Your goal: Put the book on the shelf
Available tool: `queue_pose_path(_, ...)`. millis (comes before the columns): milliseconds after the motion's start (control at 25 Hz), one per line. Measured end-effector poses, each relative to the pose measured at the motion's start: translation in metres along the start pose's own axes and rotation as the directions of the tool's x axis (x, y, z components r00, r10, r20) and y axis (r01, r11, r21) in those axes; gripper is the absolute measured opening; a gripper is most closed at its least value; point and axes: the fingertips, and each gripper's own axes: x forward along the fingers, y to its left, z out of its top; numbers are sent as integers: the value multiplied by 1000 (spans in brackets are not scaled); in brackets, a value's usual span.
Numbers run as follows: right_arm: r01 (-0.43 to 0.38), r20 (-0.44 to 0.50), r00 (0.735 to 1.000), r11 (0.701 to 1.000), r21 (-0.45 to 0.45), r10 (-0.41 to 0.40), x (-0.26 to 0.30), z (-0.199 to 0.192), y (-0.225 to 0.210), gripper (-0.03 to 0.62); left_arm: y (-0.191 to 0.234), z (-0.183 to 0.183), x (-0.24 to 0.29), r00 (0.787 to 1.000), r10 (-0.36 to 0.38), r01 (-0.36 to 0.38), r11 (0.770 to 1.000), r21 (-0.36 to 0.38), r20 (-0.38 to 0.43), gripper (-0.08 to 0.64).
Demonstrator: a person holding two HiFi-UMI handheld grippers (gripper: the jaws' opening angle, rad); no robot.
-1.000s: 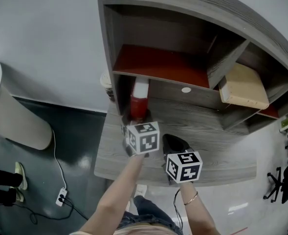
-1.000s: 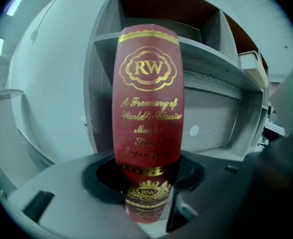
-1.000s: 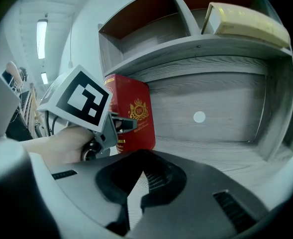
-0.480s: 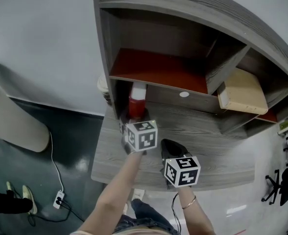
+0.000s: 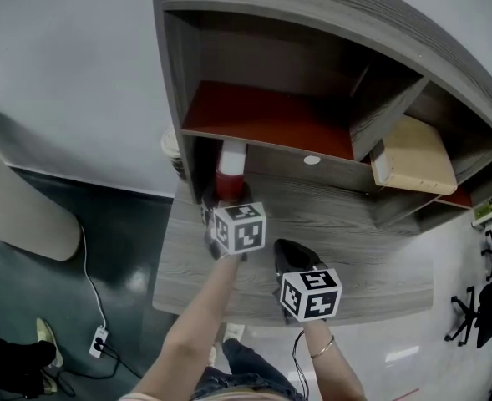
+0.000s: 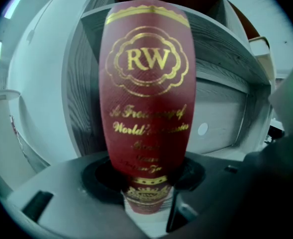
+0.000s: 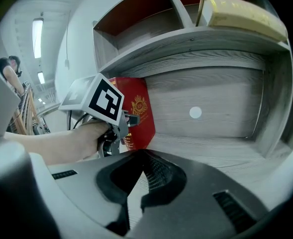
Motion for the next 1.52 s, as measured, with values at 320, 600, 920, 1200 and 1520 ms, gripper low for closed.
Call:
queue_pose_path(320,7,-3,1000,1000,3,-7,-2,-3,4,9,-5,0,1,998,-55,55,998,1,-7,231)
queue_pose_path(600,11,6,1000,1000,1,-11,-8,-3,13,9,-7,-5,-13,998,-69,69,998,4,-10,256)
queue_pose_path(920,19,18,1000,1000,2,-19,-19,-10,28,9,-8,-19,-53,991,-135,135,991,-21,-2,258)
queue_pose_path(1200,21,41,999,1000,8,-21,-31,-15,48,9,-3,-28,-98,976,-219,219,975,-37,20,258)
queue_pose_path(1520,7,70,998,1000,20,-8,-41,-16,76,9,12,-27,-148,949,-309,313,947,-76,65,174)
